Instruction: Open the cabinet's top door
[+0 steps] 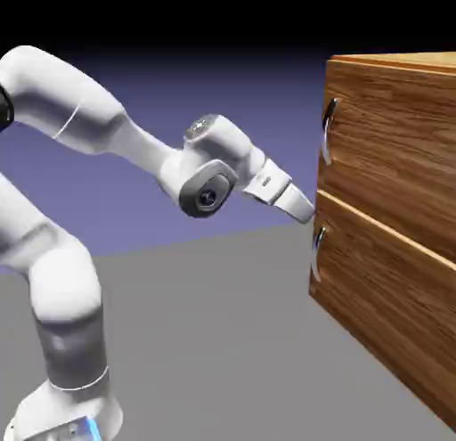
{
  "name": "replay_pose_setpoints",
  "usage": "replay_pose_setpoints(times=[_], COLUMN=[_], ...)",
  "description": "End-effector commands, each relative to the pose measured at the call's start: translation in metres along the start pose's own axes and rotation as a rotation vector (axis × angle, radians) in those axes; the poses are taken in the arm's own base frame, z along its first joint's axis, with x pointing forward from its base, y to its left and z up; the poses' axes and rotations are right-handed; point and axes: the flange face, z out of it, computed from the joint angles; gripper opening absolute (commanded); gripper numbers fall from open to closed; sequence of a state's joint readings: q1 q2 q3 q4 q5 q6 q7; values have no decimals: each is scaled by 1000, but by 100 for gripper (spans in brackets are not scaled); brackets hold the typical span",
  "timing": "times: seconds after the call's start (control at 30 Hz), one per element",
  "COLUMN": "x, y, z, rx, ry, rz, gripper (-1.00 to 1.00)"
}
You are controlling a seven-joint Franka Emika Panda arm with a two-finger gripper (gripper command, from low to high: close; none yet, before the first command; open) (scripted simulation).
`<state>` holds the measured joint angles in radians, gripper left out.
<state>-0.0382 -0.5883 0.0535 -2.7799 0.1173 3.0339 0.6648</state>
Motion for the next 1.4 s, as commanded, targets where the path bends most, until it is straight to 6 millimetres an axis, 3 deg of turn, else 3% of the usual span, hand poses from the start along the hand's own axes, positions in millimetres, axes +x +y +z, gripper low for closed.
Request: replay_pose_setpoints(times=[0.0, 0.3, 0.63, 1.0, 1.37], x=[6, 47, 66, 58, 30], y=[-3, -26, -54, -90, -130], z=[-5, -47, -87, -107, -91], rx=[9, 93, 193, 301, 393], ry=[15, 144, 271, 388, 473], rz=[8, 63, 92, 90, 67], gripper=[0, 0, 0, 0, 0])
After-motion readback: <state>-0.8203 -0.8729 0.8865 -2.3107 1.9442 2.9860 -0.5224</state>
